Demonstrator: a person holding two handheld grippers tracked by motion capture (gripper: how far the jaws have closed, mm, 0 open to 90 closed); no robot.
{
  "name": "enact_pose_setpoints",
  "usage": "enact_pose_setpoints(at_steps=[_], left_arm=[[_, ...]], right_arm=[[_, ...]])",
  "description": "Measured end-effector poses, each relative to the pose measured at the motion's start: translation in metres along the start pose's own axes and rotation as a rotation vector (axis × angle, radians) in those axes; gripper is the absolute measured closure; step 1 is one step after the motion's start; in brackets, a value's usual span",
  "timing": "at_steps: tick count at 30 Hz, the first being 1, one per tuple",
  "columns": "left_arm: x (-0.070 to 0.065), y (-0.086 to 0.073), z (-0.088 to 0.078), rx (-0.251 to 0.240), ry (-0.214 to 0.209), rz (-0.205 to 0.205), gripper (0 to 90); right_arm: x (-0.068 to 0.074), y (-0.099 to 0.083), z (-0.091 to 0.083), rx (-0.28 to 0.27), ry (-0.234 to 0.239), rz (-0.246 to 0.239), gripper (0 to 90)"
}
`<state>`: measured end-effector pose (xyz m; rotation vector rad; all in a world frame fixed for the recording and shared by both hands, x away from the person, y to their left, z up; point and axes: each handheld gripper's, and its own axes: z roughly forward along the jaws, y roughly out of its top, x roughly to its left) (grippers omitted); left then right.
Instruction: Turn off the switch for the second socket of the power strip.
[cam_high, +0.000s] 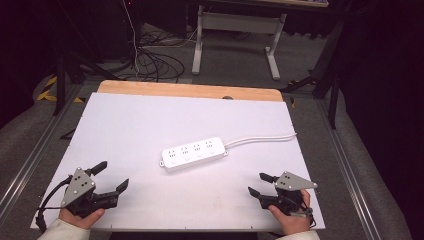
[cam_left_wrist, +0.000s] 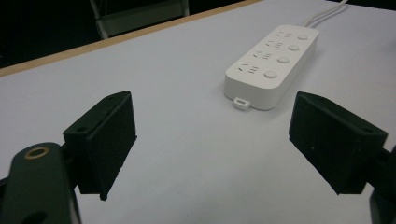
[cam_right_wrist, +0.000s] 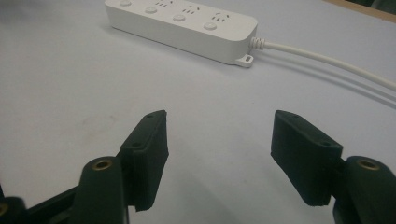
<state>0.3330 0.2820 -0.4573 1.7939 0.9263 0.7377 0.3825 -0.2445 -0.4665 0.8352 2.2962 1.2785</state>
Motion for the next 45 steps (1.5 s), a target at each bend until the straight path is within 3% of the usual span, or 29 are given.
enact_pose_setpoints(at_steps=[13,18,29,45], left_arm=[[-0.001,0.002,-0.004,-0.025,0.022,0.018,16.1],[-0.001,0.001,-0.005,-0.026,0.026,0.019,16.2],[-0.001,0.002,-0.006,-0.029,0.036,0.028,16.3],[-0.002,0.002,-0.006,-0.029,0.032,0.029,16.3]], right_arm=[[0.000,0.001,0.000,0.001,-0.010,-0.009,38.0],[0.003,0.005,0.000,0.008,0.008,-0.019,41.2],[0.008,0.058,0.013,0.093,0.056,-0.056,53.9],[0.013,0.112,0.036,0.097,0.098,-0.101,56.1]])
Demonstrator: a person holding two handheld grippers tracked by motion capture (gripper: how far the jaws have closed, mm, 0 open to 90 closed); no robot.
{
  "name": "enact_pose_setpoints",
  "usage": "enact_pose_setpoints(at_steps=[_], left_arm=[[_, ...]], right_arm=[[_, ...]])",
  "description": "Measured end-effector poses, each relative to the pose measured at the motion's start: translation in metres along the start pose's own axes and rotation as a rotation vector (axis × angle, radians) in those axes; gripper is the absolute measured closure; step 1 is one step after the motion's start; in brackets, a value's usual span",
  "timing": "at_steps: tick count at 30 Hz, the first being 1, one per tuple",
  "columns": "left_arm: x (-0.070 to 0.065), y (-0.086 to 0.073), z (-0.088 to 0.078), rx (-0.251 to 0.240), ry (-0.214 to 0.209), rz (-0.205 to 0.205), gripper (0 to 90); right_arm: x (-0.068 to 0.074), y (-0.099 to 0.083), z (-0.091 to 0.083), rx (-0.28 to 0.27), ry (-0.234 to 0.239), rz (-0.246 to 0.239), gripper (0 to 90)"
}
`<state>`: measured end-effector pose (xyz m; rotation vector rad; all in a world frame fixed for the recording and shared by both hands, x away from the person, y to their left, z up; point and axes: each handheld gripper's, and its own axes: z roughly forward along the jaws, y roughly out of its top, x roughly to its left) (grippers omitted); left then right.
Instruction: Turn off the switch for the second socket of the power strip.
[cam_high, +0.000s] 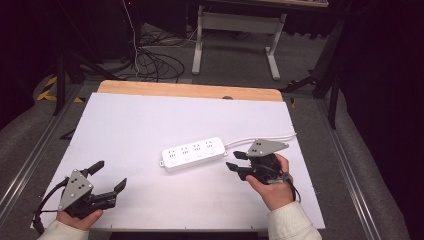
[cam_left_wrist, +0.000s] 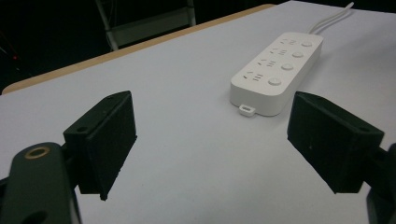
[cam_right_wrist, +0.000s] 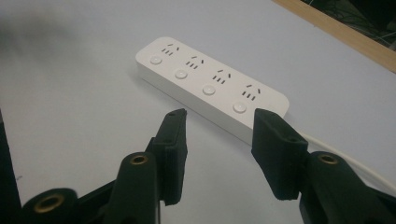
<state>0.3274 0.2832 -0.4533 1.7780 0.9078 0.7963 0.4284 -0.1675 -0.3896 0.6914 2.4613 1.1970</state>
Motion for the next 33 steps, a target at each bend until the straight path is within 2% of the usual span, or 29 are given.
enact_pose_setpoints(at_steps=[13,19,27,33], left_arm=[[0.000,0.000,0.000,-0.002,-0.001,0.001,16.5],[0.000,0.000,0.000,-0.003,-0.002,0.001,16.5],[0.000,0.000,0.000,-0.005,-0.003,0.002,16.5],[0.000,0.000,0.000,-0.005,-0.005,0.003,16.4]], right_arm=[[0.001,0.025,0.021,0.024,0.017,-0.034,55.9],[0.000,0.031,0.031,0.026,0.029,-0.028,55.9],[-0.004,0.040,0.051,0.037,0.060,0.011,56.6],[-0.004,0.043,0.063,0.046,0.064,0.015,57.2]])
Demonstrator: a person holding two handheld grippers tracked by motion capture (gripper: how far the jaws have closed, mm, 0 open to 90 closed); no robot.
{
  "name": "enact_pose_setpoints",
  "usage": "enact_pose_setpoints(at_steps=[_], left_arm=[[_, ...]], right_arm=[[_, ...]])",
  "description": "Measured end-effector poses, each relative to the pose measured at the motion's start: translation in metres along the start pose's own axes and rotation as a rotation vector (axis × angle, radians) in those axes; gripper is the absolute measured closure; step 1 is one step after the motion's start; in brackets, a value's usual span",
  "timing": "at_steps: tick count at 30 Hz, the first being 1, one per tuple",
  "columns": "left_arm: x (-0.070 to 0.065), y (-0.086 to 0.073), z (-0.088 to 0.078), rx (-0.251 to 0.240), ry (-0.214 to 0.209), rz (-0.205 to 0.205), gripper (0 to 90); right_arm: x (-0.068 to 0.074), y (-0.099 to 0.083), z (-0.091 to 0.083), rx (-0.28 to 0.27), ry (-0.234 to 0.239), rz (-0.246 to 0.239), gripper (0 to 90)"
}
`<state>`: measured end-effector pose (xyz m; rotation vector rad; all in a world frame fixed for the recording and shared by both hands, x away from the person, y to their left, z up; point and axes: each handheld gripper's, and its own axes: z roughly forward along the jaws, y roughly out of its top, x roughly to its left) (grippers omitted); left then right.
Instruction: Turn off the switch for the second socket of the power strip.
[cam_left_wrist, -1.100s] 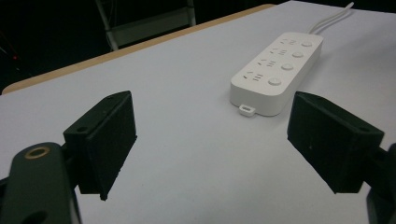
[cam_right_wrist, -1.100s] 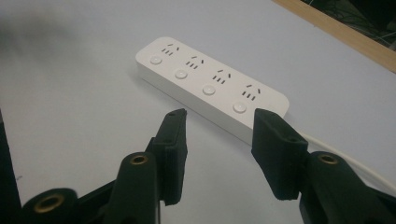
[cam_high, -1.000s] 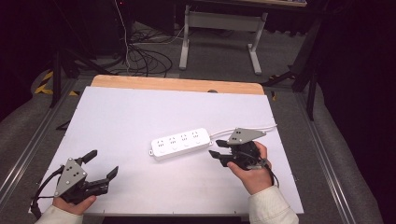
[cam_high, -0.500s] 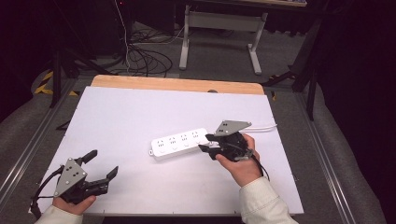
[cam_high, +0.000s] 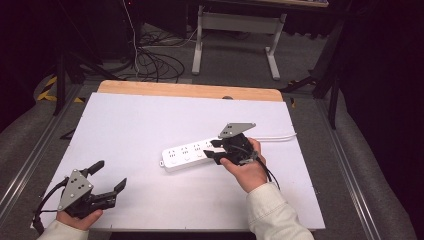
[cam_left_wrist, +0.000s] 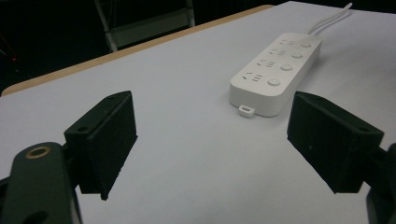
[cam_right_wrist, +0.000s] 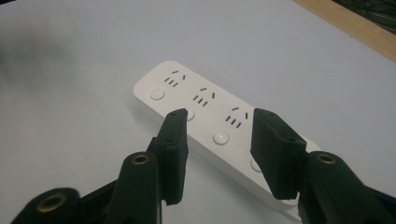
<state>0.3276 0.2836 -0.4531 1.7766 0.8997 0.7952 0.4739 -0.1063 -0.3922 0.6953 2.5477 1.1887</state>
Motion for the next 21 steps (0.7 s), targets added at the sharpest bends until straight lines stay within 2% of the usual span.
enact_pose_setpoints(at_steps=[9,21], left_arm=[[0.000,0.000,0.000,-0.001,-0.003,0.001,16.5],[0.000,0.000,0.001,0.006,-0.007,0.003,16.4]], right_arm=[[-0.003,0.003,0.021,0.021,0.012,0.020,57.7],[-0.009,0.003,0.039,0.040,-0.007,0.043,57.6]])
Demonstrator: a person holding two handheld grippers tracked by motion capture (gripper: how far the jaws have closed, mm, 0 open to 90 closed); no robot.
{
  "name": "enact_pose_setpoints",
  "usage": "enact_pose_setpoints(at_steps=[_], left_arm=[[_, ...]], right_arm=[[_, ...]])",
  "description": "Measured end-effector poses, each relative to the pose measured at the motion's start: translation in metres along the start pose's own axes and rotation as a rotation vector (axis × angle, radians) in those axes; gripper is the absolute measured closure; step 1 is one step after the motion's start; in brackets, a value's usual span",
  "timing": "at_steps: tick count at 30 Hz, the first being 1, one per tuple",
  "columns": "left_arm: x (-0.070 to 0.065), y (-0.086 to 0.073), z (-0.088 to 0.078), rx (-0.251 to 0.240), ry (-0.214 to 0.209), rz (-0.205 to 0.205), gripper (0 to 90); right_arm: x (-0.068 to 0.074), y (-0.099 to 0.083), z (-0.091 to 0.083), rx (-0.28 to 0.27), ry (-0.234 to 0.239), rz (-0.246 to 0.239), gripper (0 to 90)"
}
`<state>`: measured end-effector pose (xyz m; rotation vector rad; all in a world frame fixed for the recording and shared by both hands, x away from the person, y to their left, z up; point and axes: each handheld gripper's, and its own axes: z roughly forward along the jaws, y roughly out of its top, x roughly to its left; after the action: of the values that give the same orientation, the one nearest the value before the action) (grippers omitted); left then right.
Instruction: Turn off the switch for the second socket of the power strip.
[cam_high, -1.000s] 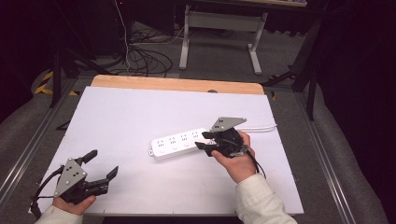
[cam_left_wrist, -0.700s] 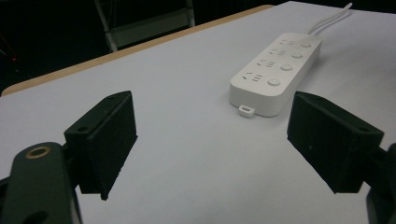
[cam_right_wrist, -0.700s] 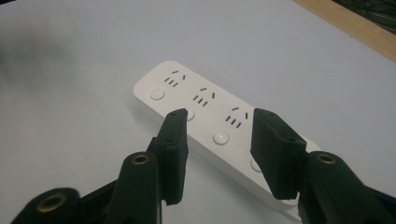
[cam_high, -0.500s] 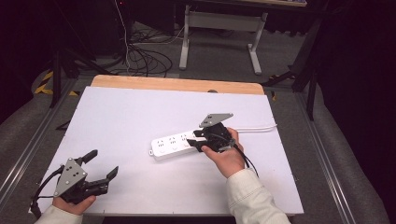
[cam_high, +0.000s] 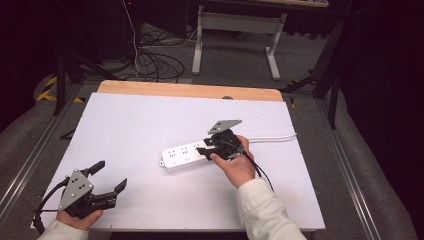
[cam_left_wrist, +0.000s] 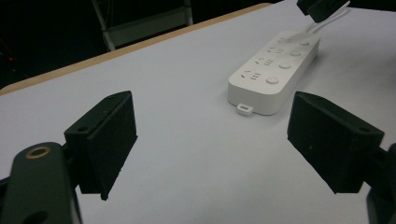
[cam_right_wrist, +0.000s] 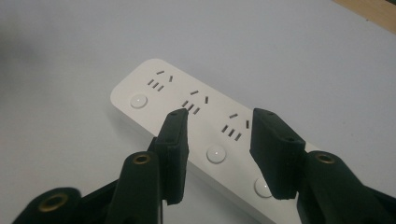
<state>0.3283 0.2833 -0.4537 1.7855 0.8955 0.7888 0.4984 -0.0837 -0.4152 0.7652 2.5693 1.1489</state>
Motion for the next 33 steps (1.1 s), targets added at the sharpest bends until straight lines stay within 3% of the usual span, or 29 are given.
enact_pose_setpoints(at_steps=[7,16,17,19,21,27,29,33], left_arm=[[0.000,0.000,0.000,0.001,0.001,0.000,16.4],[0.000,0.000,0.000,-0.001,0.000,0.000,16.4],[0.000,0.000,0.000,0.000,0.001,0.004,16.4],[0.000,0.000,0.000,-0.001,-0.001,0.000,16.4],[0.000,0.000,0.000,0.000,0.000,0.006,16.4],[0.000,0.000,0.000,-0.002,-0.002,-0.002,16.4],[0.000,0.000,0.000,-0.001,-0.001,0.001,16.4],[0.000,0.000,0.000,-0.002,0.000,0.003,16.4]], right_arm=[[-0.001,0.000,0.007,0.011,-0.031,-0.016,58.1],[-0.002,-0.001,0.012,0.028,-0.029,-0.022,60.9],[-0.003,-0.001,0.012,0.031,-0.024,-0.002,57.8],[-0.004,-0.001,0.013,0.034,-0.011,0.007,59.9],[-0.005,-0.002,0.015,0.039,0.031,0.020,65.6],[-0.005,-0.003,0.020,0.062,0.058,0.014,86.0],[-0.005,-0.004,0.022,0.064,0.077,0.017,88.6],[-0.004,-0.004,0.026,0.071,0.067,0.007,90.0]])
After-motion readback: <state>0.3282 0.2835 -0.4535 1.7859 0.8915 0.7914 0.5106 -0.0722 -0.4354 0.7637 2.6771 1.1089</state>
